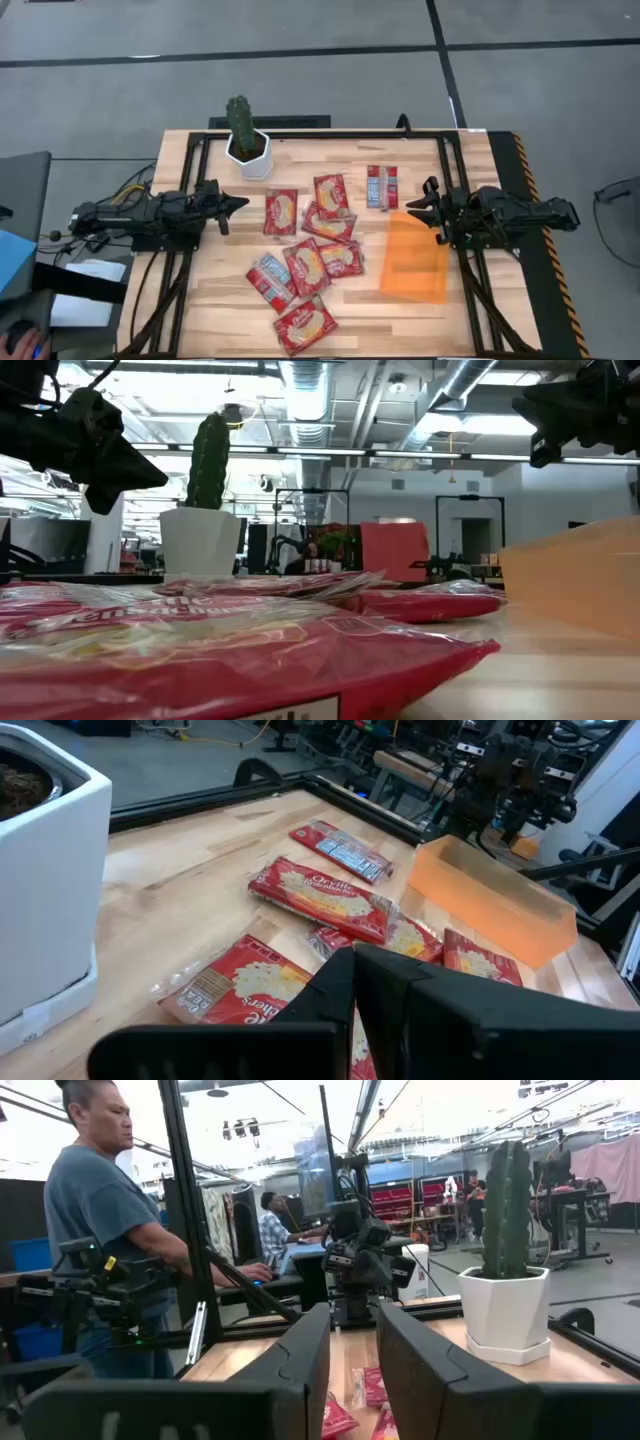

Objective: Sort popcorn bags into baskets

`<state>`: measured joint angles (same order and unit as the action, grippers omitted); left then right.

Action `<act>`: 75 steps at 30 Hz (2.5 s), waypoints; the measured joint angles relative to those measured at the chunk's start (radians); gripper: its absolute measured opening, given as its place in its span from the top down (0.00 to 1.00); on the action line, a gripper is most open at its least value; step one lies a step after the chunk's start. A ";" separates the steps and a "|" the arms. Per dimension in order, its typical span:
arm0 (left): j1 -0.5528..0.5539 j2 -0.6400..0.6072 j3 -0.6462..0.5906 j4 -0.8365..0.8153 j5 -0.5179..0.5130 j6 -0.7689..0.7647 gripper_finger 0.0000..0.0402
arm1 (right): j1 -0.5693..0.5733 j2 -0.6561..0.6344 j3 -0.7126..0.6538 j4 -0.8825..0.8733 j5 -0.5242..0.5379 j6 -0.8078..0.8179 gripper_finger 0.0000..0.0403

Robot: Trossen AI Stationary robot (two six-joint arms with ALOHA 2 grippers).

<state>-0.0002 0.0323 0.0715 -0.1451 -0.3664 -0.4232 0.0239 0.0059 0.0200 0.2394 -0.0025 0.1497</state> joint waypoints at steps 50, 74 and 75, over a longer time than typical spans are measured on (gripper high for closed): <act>0.000 0.000 0.000 0.001 0.000 0.000 1.00 | 0.000 0.000 0.000 0.000 0.000 0.000 0.72; 0.000 0.001 -0.004 0.133 -0.055 -0.492 1.00 | -0.020 0.000 0.001 0.204 0.140 0.563 0.72; 0.000 0.001 -0.004 0.135 -0.084 -0.533 1.00 | -0.020 0.000 0.001 0.217 0.140 0.594 0.72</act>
<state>0.0002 0.0329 0.0677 -0.0106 -0.4504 -0.9558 0.0040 0.0063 0.0208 0.4562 0.1375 0.7440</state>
